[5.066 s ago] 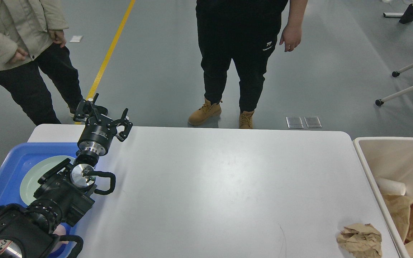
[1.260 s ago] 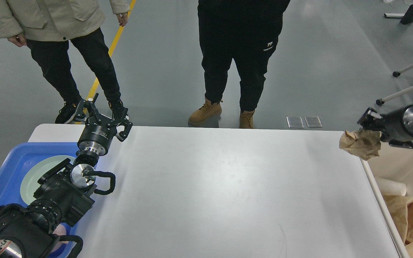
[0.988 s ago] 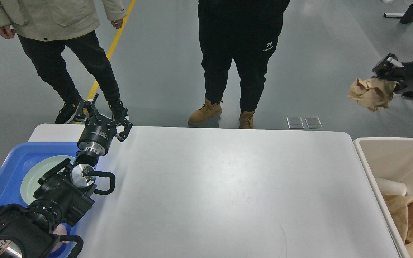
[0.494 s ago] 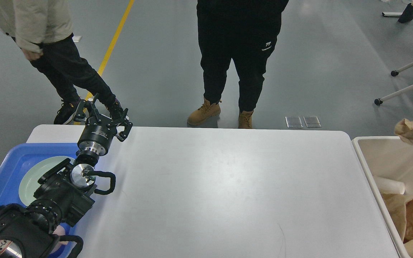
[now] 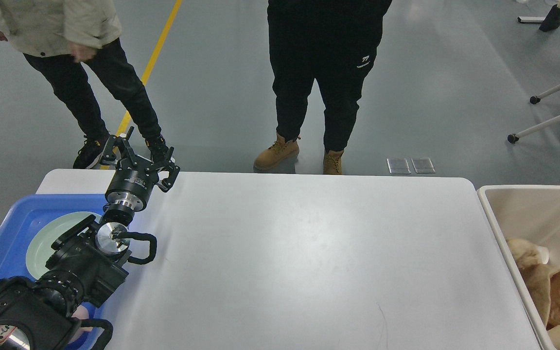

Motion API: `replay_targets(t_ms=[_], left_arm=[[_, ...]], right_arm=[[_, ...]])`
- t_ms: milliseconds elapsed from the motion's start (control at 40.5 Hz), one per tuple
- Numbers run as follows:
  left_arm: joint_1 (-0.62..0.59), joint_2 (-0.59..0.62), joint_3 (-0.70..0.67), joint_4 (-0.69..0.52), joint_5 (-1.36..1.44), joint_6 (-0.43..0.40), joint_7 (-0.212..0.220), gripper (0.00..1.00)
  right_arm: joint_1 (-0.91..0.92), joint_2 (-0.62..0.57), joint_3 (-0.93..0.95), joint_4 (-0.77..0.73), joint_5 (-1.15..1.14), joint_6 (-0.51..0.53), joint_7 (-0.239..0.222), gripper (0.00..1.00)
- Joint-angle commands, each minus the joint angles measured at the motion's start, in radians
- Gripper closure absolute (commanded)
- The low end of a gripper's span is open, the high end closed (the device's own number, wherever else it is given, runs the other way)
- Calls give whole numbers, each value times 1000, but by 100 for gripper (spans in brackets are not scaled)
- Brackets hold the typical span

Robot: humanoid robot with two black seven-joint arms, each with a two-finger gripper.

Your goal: Tidy desktop

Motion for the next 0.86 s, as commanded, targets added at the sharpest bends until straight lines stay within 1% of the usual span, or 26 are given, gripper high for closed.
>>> replay_targets(t_ms=[0,25,99,124,198,247,272,321,395,494,568,618,667,692,766,840], left_arm=[[1,0,0,0,0,1,0,4],[1,0,0,0,0,0,0,4],[1,0,0,0,0,0,0,4],[1,0,0,0,0,1,0,4],[1,0,0,0,0,0,0,4],[-1,0,0,0,0,1,0,4],[1,0,0,0,0,1,0,4],[1,0,0,0,0,1,0,4],[1,0,0,0,0,0,0,4],[1,0,0,0,0,1,0,4],[-1,0,0,0,0,0,0,4],[-1,0,0,0,0,1,0,4],[-1,0,0,0,0,0,0,4],[-1,0,0,0,-2,1,0,4],[-1,0,0,0,0,0,0,4],[-1,0,0,0,0,1,0,4]], right_arm=[[1,32,158,3,2,-2,2,0],[5,46,251,7,2,-2,4,0],[5,73,433,9,2,-2,4,0],[8,96,553,14,2,2,4,0],[10,133,698,37,0,5,5,0],[10,149,780,64,0,9,15,0],[9,158,854,107,0,11,39,0],[-1,168,913,164,0,11,77,0],[-25,187,968,259,0,11,165,0],[-64,208,987,354,0,12,315,0],[-71,225,986,369,-1,12,430,0],[-73,253,982,368,-1,14,491,0],[-73,285,981,365,-1,12,530,0],[-73,299,979,363,-1,11,541,0],[-70,331,976,359,-1,8,545,0],[-68,333,978,359,-1,6,545,0]])
